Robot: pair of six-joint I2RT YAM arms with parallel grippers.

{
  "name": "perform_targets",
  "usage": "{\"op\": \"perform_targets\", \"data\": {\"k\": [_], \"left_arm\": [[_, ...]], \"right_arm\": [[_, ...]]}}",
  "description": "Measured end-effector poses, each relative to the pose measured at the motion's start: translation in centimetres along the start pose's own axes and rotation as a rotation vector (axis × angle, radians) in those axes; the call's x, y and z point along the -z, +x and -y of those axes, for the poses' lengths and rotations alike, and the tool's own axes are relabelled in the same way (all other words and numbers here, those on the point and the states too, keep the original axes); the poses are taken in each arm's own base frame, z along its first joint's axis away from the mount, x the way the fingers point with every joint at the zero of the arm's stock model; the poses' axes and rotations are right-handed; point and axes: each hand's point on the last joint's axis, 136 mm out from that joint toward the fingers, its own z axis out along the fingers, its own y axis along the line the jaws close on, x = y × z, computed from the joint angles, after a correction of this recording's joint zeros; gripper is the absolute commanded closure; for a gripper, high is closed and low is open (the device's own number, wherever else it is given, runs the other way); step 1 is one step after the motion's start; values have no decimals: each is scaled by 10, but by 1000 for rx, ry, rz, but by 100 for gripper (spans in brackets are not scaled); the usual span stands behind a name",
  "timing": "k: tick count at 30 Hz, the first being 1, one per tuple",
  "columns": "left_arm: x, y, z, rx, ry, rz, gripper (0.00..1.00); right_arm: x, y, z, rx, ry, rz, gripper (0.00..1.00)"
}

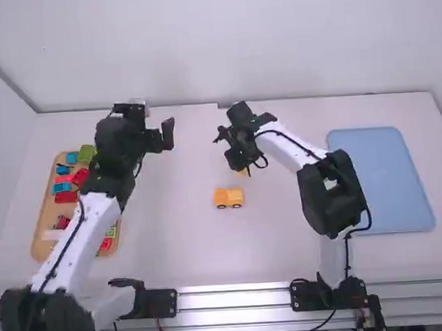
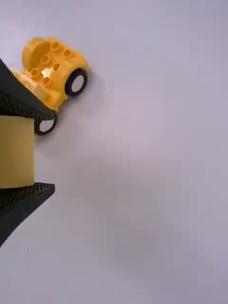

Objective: Assemble lego blocks to make yellow taxi

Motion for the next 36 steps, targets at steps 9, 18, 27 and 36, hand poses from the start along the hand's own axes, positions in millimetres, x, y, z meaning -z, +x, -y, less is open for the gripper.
{"op": "perform_targets", "data": {"k": [9,18,27,36], "left_arm": [[66,30,-26,-1,-176,139,1],[126,40,-62,108,-410,220,1],[160,40,-90,177,-602,273,1],[165,41,-97,187,-652,278,1]], "right_arm": [[10,-37,-45,260,-4,90,87],[6,-51,-104,537,-47,42,85],[-52,-17,-141,724,-128,-178,88],[-66,-12,-141,777,-140,-201,87]]}}
